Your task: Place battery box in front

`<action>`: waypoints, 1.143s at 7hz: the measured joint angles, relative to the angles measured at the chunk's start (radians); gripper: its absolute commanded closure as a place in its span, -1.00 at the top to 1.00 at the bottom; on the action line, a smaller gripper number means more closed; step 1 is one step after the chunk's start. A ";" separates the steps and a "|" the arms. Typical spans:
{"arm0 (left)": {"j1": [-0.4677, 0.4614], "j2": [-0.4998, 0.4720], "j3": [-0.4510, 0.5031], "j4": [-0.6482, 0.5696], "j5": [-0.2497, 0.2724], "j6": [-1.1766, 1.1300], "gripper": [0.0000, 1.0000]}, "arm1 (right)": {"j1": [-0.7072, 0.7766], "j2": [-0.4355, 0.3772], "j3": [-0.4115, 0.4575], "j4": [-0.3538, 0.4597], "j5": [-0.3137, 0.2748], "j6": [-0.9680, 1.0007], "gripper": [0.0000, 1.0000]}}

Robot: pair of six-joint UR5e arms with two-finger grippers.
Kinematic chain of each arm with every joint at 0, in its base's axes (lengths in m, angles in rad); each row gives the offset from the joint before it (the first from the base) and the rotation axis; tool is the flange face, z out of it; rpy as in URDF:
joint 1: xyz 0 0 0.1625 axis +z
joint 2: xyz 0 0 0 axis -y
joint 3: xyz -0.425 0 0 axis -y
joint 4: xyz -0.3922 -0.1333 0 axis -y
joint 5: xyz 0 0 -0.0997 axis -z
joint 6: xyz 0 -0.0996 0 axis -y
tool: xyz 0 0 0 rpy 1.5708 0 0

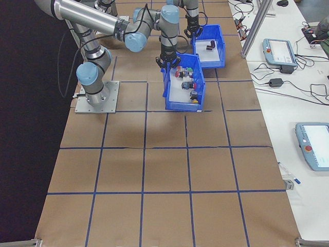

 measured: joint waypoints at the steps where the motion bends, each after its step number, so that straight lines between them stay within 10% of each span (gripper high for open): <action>1: 0.000 -0.002 0.003 0.000 0.003 -0.021 0.98 | 0.000 -0.009 0.008 0.005 0.000 0.002 -0.91; 8: 0.035 0.186 0.036 -0.271 0.048 0.307 0.98 | 0.093 -0.281 0.282 -0.001 0.039 0.177 -0.90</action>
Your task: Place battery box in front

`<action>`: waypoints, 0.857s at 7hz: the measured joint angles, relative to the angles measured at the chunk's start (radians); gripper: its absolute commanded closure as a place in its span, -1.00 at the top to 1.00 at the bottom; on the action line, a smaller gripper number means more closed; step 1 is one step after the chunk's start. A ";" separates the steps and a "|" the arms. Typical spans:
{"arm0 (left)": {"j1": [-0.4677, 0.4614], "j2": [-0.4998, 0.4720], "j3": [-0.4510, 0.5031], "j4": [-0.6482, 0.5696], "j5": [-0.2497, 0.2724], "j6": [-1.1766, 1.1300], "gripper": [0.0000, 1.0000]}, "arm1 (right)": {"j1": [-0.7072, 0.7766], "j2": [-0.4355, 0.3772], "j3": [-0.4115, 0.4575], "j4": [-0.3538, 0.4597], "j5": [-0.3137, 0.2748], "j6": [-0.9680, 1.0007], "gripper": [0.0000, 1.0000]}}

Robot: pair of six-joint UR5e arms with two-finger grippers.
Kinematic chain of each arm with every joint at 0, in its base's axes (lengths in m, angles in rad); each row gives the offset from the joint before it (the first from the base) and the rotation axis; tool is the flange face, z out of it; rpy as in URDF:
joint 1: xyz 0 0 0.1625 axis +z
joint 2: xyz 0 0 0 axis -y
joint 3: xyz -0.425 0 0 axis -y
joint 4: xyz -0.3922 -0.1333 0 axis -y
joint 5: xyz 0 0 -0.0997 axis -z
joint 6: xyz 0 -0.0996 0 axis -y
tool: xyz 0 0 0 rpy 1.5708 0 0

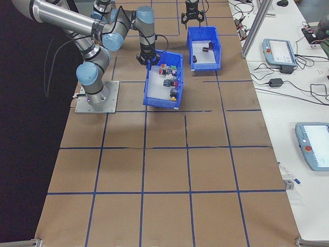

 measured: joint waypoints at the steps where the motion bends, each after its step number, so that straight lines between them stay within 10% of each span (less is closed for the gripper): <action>1: 0.011 0.059 0.000 -0.083 0.034 0.158 0.98 | 0.072 -0.007 0.008 -0.002 0.002 0.063 -0.90; 6: 0.079 0.321 -0.024 -0.362 0.061 1.206 0.99 | 0.474 0.069 0.004 -0.163 0.000 0.443 -0.89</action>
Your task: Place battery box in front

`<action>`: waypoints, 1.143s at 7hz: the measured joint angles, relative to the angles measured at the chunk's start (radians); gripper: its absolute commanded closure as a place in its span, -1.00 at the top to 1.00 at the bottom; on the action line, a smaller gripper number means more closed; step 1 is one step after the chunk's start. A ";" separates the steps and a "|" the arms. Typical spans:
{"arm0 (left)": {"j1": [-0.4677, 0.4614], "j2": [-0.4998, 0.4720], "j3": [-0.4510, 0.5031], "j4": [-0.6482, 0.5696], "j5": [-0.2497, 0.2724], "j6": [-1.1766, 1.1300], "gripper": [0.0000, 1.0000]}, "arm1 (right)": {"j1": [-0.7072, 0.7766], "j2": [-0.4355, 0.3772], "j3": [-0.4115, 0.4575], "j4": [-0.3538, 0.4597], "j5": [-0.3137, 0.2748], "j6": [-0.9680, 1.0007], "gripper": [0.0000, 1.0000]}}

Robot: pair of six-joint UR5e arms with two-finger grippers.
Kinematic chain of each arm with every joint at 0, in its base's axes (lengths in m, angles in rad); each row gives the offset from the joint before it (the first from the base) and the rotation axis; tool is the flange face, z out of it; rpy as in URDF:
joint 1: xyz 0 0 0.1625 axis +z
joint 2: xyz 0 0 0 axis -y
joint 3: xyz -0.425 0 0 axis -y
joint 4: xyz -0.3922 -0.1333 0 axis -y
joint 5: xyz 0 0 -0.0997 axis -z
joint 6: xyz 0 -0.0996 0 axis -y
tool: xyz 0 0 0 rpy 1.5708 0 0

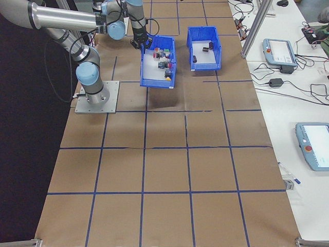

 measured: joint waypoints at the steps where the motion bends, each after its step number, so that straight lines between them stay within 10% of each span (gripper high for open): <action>1: 0.006 0.017 -0.008 -0.021 -0.006 0.179 0.99 | 0.081 0.059 -0.019 -0.046 -0.008 0.085 -0.89; 5: 0.092 0.134 -0.098 -0.085 -0.086 0.562 0.99 | 0.275 0.274 -0.116 -0.118 -0.041 0.312 -0.89; 8: 0.177 0.255 -0.245 -0.110 -0.002 0.590 0.99 | 0.304 0.318 -0.107 -0.147 -0.078 0.304 -0.88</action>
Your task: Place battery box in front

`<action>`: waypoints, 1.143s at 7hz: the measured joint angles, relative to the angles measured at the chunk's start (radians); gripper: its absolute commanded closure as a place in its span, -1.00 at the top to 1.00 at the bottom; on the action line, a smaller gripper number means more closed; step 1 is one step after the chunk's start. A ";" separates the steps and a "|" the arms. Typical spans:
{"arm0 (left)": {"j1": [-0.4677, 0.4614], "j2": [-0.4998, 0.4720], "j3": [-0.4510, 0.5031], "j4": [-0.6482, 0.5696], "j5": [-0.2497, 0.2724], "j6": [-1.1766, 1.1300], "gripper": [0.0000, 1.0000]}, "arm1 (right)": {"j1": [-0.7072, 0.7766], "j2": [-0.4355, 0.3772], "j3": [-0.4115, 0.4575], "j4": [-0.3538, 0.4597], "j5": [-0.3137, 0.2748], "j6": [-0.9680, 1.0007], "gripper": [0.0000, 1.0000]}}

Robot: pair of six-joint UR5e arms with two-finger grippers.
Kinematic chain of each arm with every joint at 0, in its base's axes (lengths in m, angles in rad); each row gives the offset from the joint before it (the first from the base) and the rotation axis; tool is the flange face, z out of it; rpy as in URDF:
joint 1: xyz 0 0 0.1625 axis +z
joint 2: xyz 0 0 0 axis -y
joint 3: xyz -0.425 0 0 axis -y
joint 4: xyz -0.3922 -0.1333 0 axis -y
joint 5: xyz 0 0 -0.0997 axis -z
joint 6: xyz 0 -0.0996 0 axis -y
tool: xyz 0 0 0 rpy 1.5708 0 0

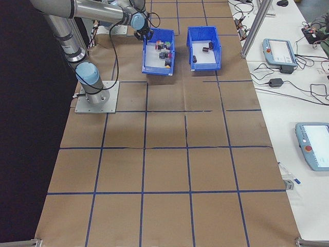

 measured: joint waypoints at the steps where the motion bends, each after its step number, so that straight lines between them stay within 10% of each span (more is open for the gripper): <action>1: 0.007 0.005 -0.011 0.000 0.021 -0.004 0.99 | 0.001 0.003 0.013 -0.005 -0.010 -0.011 -0.88; 2: 0.010 0.005 -0.014 0.000 0.032 -0.006 0.99 | 0.001 0.004 0.023 -0.015 -0.013 -0.012 -0.69; 3: 0.010 0.001 -0.010 0.003 0.036 -0.006 0.99 | 0.002 0.004 0.027 -0.024 -0.012 -0.010 0.53; 4: 0.010 -0.001 -0.006 0.008 0.034 -0.006 0.99 | 0.002 0.005 0.029 -0.028 -0.008 -0.009 1.00; 8: 0.006 -0.014 0.027 0.032 0.033 0.009 0.99 | -0.015 -0.049 0.009 -0.001 -0.006 -0.005 1.00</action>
